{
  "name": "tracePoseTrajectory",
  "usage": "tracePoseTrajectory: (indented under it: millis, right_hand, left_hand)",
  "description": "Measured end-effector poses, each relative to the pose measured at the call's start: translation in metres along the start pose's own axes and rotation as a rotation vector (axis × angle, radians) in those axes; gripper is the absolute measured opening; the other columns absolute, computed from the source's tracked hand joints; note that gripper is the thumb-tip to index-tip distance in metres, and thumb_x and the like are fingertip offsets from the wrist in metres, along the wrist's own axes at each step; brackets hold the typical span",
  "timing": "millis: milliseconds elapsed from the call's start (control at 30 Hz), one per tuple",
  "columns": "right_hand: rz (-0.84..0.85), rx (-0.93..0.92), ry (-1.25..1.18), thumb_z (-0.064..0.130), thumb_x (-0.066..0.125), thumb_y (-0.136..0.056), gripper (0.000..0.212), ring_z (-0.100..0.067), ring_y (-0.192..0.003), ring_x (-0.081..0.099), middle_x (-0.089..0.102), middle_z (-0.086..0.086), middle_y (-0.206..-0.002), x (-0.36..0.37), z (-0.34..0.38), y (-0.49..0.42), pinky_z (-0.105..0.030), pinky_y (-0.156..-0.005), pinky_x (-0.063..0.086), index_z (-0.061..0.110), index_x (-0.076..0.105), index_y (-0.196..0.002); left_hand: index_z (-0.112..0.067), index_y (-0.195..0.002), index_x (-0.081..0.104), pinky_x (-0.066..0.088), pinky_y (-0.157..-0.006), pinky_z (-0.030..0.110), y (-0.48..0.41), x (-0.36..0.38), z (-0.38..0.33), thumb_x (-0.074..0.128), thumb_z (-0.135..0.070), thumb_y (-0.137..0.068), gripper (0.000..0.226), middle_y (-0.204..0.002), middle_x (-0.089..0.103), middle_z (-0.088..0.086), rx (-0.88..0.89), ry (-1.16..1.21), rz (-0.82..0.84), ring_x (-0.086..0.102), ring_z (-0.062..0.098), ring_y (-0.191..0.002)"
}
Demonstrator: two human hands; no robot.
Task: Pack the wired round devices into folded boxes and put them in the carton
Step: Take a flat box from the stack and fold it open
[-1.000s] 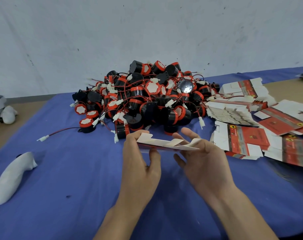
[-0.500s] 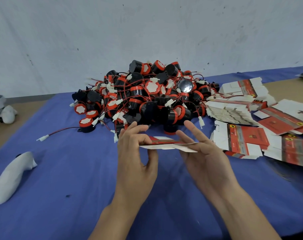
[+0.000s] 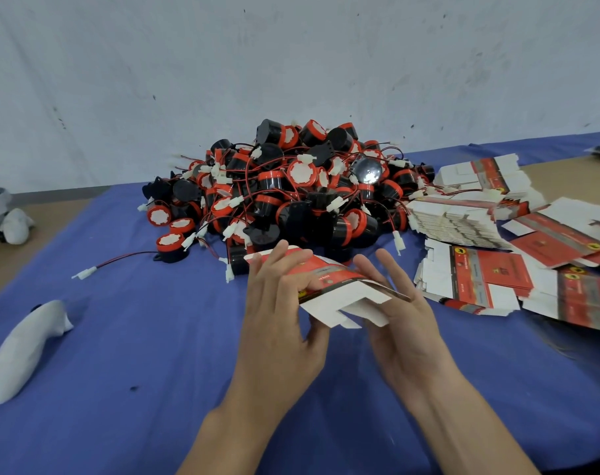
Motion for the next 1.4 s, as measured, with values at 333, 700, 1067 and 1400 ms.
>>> tracePoseTrajectory:
  millis: [333, 700, 1067, 1400]
  right_hand:
    - [0.045, 0.018, 0.16, 0.008, 0.053, -0.098, 0.038, -0.017, -0.109, 0.068, 0.075, -0.001, -0.117, 0.006, 0.002, 0.005, -0.029, -0.086, 0.055, 0.032, 0.079, -0.111]
    - [0.135, 0.056, 0.305, 0.067, 0.045, -0.081, 0.066, -0.013, -0.107, 0.068, 0.074, 0.005, -0.114, 0.018, -0.003, 0.01, -0.027, -0.079, 0.055, 0.024, 0.068, -0.126]
    - [0.194, -0.062, 0.542, 0.077, 0.038, -0.074, 0.05, -0.007, -0.096, 0.071, 0.072, 0.024, -0.116, 0.021, 0.006, 0.012, -0.023, -0.073, 0.056, 0.054, 0.074, -0.1]
    - [0.263, -0.039, 0.515, 0.067, 0.07, -0.077, 0.056, -0.011, -0.117, 0.066, 0.071, 0.01, -0.126, 0.016, 0.014, 0.007, -0.039, -0.096, 0.053, 0.043, 0.065, -0.128]
  left_hand:
    - [-0.022, -0.158, 0.008, 0.024, -0.121, 0.031, 0.002, -0.004, 0.004, 0.056, -0.024, -0.088, 0.085, -0.164, 0.014, -0.008, -0.135, 0.101, 0.007, 0.012, 0.013, -0.154]
    - [-0.062, -0.147, -0.004, 0.033, -0.108, 0.009, 0.001, 0.01, 0.012, 0.065, -0.062, -0.078, 0.098, -0.149, 0.023, -0.043, -0.323, 0.196, 0.087, 0.025, -0.014, -0.14]
    - [-0.038, -0.146, 0.038, 0.052, -0.082, 0.01, -0.005, 0.001, 0.024, 0.075, -0.052, -0.079, 0.079, -0.127, 0.06, -0.028, -0.566, 0.601, -0.05, 0.06, -0.003, -0.116]
    - [-0.034, -0.135, 0.052, 0.056, -0.081, 0.02, -0.007, 0.002, 0.021, 0.069, -0.057, -0.075, 0.067, -0.123, 0.07, -0.01, -0.733, 0.918, 0.094, 0.068, 0.011, -0.111]
Point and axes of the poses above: each hand's wrist, its own y-axis away from the middle knuckle, its own x-axis out of the palm, z = x × y, the point moved 5 cm from there along -y, towards the middle knuckle
